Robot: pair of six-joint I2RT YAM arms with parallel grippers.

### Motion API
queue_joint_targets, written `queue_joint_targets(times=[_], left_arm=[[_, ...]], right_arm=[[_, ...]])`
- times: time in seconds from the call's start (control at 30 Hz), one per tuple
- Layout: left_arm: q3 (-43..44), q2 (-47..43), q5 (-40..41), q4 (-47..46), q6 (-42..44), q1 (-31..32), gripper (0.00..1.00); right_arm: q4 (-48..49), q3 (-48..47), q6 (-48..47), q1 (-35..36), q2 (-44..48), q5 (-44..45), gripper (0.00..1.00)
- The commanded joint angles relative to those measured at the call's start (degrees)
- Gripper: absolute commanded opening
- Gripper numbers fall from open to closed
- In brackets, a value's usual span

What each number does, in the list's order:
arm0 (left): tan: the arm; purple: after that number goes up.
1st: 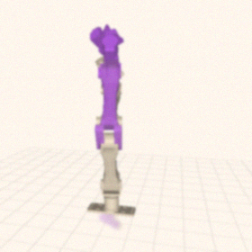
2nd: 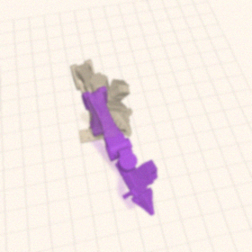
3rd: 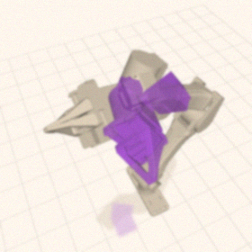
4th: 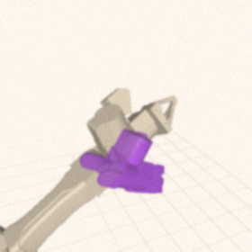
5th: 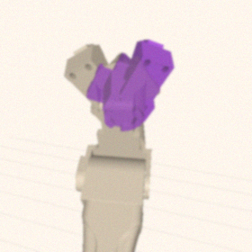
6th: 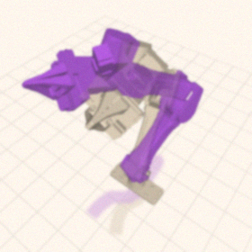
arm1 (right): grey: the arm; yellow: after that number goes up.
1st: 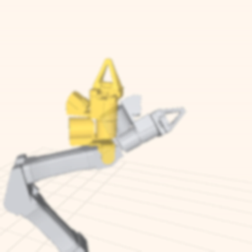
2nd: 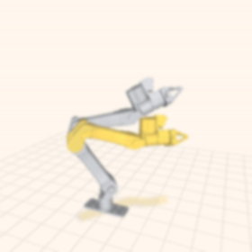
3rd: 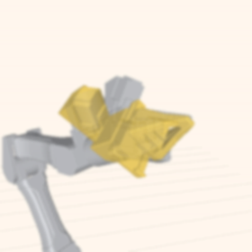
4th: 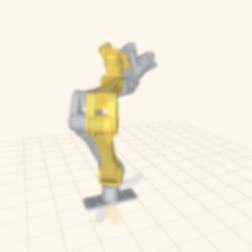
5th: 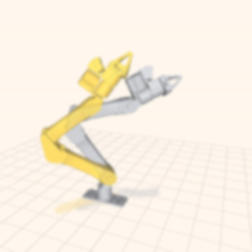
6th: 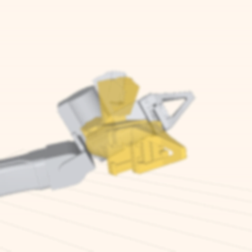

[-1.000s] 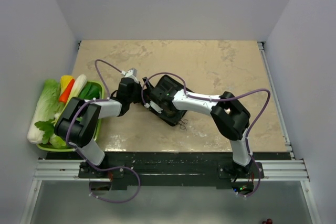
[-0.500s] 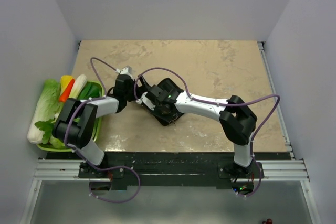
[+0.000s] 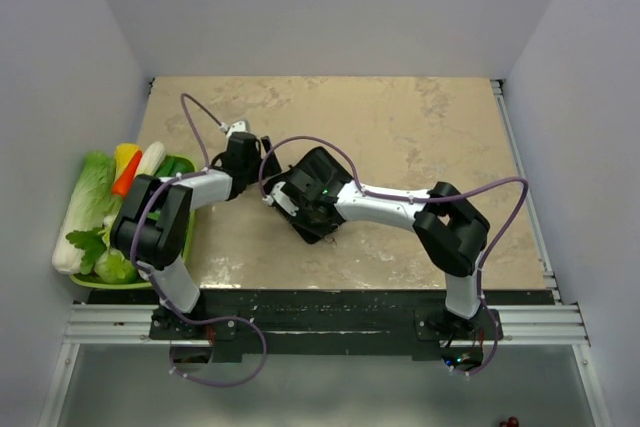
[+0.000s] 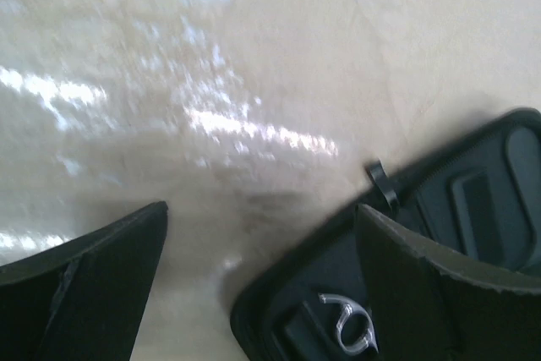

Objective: Sort the hair-cutting tools
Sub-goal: Place the scissors in the hairdressing tool bag.

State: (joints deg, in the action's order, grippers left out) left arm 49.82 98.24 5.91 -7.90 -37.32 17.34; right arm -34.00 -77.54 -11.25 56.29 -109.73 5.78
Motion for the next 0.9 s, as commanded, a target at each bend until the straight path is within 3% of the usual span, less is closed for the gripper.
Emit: queue_joint_targets(times=[0.0,0.13,0.4,0.7,0.87], left_arm=[[2.6,4.3,10.0,5.3,3.5,0.8,0.97],[4.8,6.9,14.0,7.8,5.5,1.3,0.95],[5.9,9.2,16.3,14.2,10.2,8.3,0.9],[-0.8,5.7,16.4,14.3,11.2,10.4,0.87],[-4.5,3.1,12.4,13.1,11.0,10.7,0.85]], right_arm=[[3.5,1.4,0.0,0.1,3.1,-0.6,0.24],[3.6,1.6,0.0,0.1,3.2,-0.1,0.25],[2.4,0.9,-0.2,0.2,2.3,2.0,0.25],[2.7,1.8,-0.1,0.3,3.3,2.6,0.25],[2.2,2.2,-0.1,0.5,3.6,3.0,0.25]])
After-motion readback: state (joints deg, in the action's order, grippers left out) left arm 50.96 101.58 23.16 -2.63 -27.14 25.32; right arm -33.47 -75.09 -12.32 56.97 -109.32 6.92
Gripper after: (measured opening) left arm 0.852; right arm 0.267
